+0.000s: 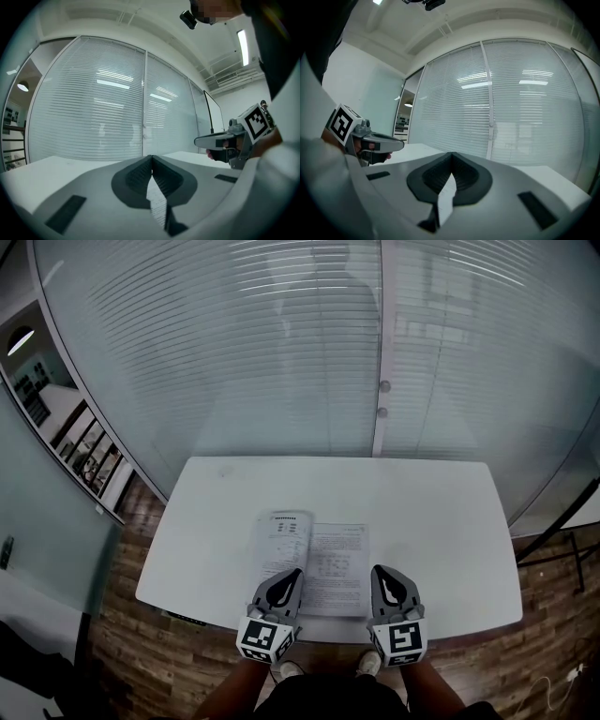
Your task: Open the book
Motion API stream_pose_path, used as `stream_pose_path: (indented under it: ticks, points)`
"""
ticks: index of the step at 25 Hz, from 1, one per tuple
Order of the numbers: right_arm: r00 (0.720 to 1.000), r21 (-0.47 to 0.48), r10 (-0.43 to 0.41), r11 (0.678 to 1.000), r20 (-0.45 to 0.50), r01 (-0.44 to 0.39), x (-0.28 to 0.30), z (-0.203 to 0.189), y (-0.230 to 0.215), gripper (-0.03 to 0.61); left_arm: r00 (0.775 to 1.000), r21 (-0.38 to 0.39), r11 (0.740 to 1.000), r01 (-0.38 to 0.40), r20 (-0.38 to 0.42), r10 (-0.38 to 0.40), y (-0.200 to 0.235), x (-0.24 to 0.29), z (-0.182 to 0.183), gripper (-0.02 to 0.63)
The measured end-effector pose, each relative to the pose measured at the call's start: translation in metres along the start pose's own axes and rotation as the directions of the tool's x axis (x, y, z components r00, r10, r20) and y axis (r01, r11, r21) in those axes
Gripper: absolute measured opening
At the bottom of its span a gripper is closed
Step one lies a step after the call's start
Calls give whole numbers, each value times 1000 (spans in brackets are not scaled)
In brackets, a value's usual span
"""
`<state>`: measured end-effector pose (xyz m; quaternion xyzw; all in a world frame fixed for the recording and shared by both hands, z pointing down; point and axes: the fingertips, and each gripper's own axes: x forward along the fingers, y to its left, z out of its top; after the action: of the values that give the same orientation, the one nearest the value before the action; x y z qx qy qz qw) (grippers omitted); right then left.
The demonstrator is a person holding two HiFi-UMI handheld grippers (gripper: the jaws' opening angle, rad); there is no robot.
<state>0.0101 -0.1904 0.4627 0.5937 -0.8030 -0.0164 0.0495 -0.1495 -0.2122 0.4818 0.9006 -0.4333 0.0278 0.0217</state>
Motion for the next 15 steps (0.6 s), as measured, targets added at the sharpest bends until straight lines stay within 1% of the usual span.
stream_pose_path:
  ticks: [4,15]
  points:
    - [1000,-9,-6,1000,-1,6,0,1,0,5,1000,1,1000,11,-6,-11,-5,0,-2,15]
    - [1000,-16,-7,1000,2,7,5,0,2,5,1000,-6,1000,5,-26,-5,-3,-1,-7,15]
